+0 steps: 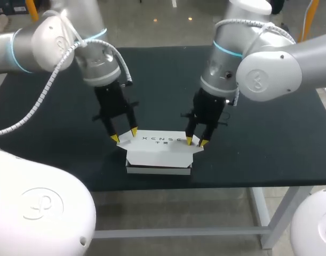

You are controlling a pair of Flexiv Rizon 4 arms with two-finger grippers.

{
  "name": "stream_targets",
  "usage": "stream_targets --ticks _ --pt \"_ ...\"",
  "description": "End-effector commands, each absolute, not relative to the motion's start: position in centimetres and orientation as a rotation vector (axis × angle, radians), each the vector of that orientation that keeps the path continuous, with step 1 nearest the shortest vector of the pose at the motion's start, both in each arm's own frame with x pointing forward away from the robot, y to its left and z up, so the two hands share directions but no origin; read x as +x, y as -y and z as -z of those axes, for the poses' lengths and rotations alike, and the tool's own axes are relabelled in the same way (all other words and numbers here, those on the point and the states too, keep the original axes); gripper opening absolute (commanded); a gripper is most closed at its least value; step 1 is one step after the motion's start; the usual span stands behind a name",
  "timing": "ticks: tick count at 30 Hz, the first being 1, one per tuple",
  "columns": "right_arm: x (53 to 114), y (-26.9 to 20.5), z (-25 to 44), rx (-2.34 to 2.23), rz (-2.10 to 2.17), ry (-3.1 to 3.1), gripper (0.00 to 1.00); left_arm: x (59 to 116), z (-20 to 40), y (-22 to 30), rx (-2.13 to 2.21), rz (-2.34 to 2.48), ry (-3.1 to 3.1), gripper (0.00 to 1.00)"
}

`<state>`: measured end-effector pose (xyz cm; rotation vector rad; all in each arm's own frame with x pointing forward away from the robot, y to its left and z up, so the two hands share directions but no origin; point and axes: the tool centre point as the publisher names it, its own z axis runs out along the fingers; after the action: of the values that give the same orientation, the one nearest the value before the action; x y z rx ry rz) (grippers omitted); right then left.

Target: Assemble the packaging by folding the flat box into shape, placing the metal phone stand inside, and closing the box properly

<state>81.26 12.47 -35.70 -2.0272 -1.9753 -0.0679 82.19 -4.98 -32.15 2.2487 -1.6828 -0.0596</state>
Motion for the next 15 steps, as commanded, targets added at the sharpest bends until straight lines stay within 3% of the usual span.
stream_targets --ticks 1,8,15 --pt "81.14 -12.35 35.74 -2.03 0.069 1.975 0.39 81.25 32.44 4.58 2.258 0.009 1.687 0.53" --pt "81.16 -12.42 35.89 -2.03 0.071 1.969 0.4 80.95 33.04 4.69 2.244 -0.005 1.711 0.54" --pt "81.11 -12.51 35.99 -2.032 0.067 1.97 0.39 80.62 33.21 5.11 2.239 -0.009 1.741 0.48"
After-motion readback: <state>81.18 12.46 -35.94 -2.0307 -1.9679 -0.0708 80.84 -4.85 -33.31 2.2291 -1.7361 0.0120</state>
